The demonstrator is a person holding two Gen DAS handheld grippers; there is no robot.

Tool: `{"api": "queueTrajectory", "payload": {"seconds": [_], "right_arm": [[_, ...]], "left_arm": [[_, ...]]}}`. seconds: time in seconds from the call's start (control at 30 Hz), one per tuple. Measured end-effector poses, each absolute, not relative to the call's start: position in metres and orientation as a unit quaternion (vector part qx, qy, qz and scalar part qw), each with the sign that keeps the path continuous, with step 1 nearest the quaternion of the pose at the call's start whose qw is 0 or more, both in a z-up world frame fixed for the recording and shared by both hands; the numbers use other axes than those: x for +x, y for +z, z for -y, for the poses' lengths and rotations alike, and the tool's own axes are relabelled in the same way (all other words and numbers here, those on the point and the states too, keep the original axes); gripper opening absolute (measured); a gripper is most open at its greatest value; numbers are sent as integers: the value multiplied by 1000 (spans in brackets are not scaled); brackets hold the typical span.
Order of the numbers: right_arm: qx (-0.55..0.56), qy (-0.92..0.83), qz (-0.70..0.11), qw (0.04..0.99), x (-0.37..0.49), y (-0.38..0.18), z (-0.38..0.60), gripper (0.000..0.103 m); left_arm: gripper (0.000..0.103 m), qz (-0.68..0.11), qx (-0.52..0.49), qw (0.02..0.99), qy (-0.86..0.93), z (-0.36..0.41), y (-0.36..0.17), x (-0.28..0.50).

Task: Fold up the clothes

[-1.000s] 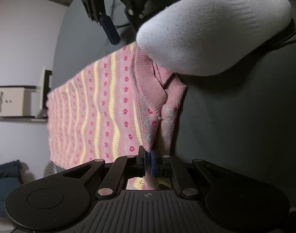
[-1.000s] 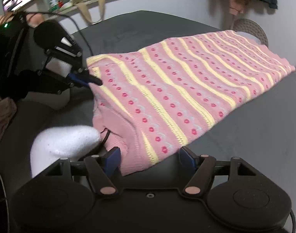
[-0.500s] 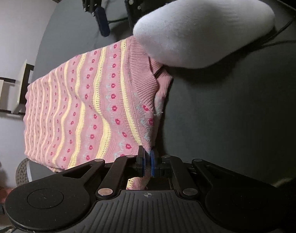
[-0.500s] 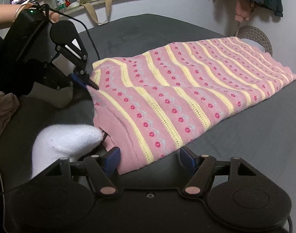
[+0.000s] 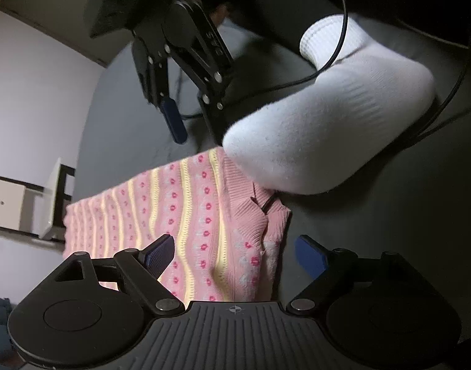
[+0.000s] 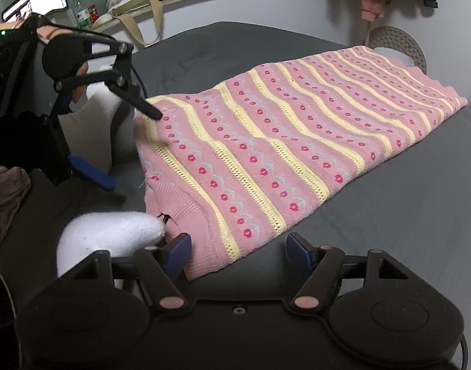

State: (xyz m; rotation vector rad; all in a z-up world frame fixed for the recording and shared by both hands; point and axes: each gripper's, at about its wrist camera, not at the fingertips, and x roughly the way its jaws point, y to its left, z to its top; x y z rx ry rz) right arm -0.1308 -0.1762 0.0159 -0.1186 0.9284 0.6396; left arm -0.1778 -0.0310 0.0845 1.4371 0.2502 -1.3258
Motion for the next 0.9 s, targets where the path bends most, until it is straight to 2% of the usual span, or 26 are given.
{"api": "queueTrajectory", "payload": {"seconds": [0.1,0.13,0.17,0.23,0.37,0.4,0.43,0.67,0.8,0.9], "right_arm": [[-45,297,-443,845,-128,15,179,68],[-40,295,-444,845,-127,15,180,68],[-36,294,-445,845,-126,15,181,68],[-27,290,-449,845,-124,14,184,68],[-17,284,-455,844,-122,12,188,69],[-15,284,-455,844,-122,11,188,69],[-14,284,-455,844,-122,11,189,69],[-14,285,-460,841,-120,8,191,70],[-15,290,-463,837,-119,6,189,70],[-6,292,-461,838,-117,7,192,70]], "left_arm": [[84,-102,616,548,-557,38,77,-180],[72,-103,617,545,-559,40,75,-181],[65,-109,615,543,-561,43,75,-181],[41,-123,620,533,-562,44,74,-181],[21,-155,620,519,-568,46,67,-178],[10,-166,615,520,-570,47,67,-177],[5,-176,605,525,-573,47,67,-175],[3,-219,564,532,-593,36,78,-174],[4,-215,564,566,-562,36,71,-179],[8,-224,548,587,-552,39,87,-182]]}}
